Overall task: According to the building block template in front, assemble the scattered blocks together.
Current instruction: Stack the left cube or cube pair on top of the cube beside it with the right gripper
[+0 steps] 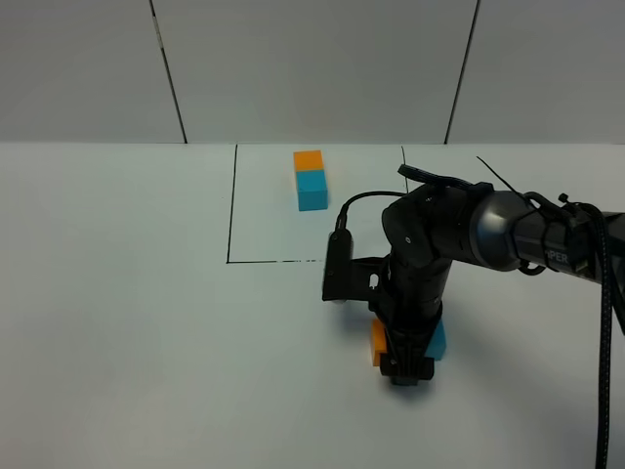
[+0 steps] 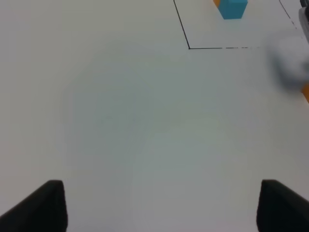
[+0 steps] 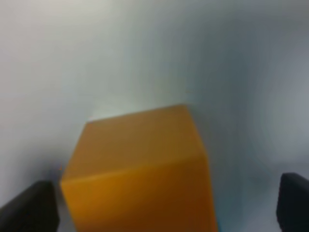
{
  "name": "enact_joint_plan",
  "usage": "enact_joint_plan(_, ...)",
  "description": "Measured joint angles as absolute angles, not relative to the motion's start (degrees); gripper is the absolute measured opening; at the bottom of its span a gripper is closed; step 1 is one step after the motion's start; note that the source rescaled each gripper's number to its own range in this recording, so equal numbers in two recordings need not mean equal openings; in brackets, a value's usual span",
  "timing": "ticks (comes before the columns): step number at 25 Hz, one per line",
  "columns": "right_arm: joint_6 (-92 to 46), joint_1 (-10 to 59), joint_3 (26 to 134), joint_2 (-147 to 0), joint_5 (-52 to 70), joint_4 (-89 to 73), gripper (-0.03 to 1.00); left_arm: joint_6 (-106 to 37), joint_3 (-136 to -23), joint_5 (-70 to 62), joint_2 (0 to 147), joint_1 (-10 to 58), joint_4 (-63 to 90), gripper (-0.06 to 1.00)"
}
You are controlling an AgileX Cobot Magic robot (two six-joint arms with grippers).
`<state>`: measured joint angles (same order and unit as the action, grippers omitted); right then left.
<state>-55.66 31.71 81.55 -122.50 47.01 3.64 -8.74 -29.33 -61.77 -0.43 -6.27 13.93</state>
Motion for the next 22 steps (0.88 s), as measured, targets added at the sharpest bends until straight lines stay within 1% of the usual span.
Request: enact_joint_plan(22,-57.0,31.2,81.8,-123.6,48.1,4.0,0.80,-8.7,-29.3,-61.8,-0.4,-6.3,13.9,0.68)
